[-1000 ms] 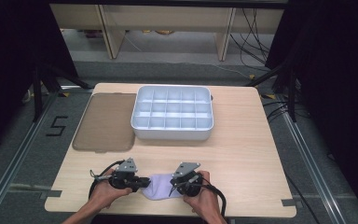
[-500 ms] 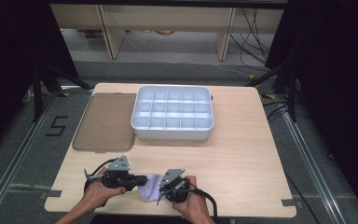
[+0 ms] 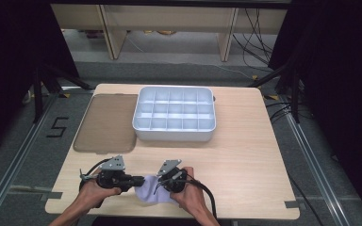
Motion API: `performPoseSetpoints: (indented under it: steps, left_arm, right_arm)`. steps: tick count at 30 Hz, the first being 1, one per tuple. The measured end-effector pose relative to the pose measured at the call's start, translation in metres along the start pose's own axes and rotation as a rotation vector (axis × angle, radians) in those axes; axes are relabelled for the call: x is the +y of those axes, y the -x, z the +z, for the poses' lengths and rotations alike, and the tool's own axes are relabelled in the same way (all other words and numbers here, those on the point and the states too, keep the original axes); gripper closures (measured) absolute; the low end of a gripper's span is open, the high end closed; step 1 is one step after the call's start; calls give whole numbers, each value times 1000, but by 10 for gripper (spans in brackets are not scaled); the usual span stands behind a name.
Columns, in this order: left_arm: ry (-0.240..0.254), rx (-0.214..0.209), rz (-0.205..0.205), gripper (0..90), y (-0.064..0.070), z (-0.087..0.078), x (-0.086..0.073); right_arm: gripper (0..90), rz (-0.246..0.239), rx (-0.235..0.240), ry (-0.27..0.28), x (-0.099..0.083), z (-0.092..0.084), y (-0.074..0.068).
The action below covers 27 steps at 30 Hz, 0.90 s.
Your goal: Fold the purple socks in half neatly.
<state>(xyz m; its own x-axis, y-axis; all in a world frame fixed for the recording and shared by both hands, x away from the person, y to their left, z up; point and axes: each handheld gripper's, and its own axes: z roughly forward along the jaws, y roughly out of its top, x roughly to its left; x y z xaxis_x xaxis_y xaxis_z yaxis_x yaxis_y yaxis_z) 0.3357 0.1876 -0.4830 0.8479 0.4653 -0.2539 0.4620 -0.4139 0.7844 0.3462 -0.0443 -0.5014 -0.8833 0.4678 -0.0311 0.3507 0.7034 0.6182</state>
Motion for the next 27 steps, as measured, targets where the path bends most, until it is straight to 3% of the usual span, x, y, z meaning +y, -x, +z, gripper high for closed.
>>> performPoseSetpoints:
  steps: [5,6,10,12,13,17,19,20,22,23,27]
  left_arm:
    - [13,2,-7,845,-3,-6,1]
    - [18,7,-30,845,-4,-8,2]
    - [20,-1,-11,844,-5,-10,4]
    - [18,-1,-4,845,-5,-11,5]
    - [19,-2,-6,844,-5,-12,5]
    - [29,7,-19,843,-5,-12,5]
    - [13,-5,-14,841,-7,-13,5]
    - [8,3,-9,841,-8,-13,5]
    - [20,-2,-23,841,-6,-12,5]
    - [12,0,-25,841,-5,-12,5]
    - [19,-8,-15,840,-5,-11,7]
  right_arm:
    - [900,-21,-1,10,5,7,-3]
    - [900,-30,18,11,8,10,-3]
    - [900,14,28,23,11,14,-3]
    - [900,-2,32,24,12,14,-3]
    - [900,27,46,27,11,11,-1]
    - [900,52,41,46,8,-4,5]
    - [900,48,14,78,1,-19,13]
    - [900,71,1,65,-2,-23,13]
    - [900,47,2,61,-5,-24,16]
    - [899,59,-24,33,-10,-25,18]
    - [899,55,-20,-14,-14,-18,20]
